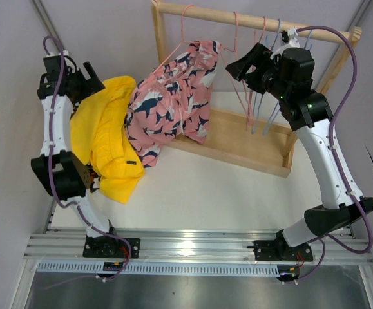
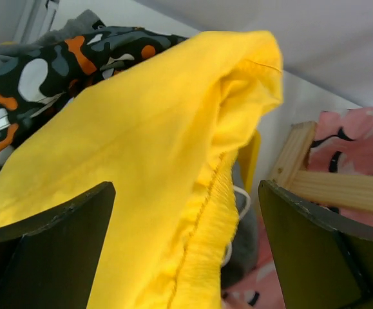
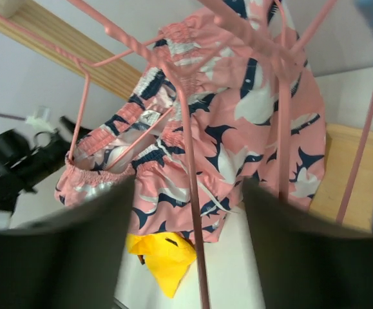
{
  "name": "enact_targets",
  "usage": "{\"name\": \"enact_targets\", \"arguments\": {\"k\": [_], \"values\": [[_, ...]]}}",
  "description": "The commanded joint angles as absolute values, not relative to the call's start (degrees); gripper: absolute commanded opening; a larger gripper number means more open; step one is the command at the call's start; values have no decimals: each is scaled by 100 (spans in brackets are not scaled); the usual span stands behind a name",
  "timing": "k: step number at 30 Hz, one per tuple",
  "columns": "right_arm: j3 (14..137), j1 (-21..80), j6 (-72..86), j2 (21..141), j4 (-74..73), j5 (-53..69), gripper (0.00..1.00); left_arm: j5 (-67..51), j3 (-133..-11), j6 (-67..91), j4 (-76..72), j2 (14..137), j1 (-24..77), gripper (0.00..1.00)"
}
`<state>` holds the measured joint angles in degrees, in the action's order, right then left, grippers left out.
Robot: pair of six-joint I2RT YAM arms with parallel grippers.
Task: Remove the shorts from the hanger
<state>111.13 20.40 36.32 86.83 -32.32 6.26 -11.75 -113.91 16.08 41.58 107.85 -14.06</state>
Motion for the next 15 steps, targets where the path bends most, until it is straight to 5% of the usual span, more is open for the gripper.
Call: {"name": "enact_targets", "arguments": {"k": [1,3,10,15], "values": [[11442,2004,3384,8446,-3497,151,90,-1046,-11146,1573,3727,9127,-1345,99],[11557,1986,3261,8341,-3655,-217,99,-1116,-10794,1573,3631,8677,-1310,99],[11602,1925,3085,7840,-3604,-598,99,-1098,-8949,1626,3270,6752,-766,99],[11478,2747,2971,7804,-2269,913,95,-1055,-7176,1670,2945,5381,-440,100]]}}
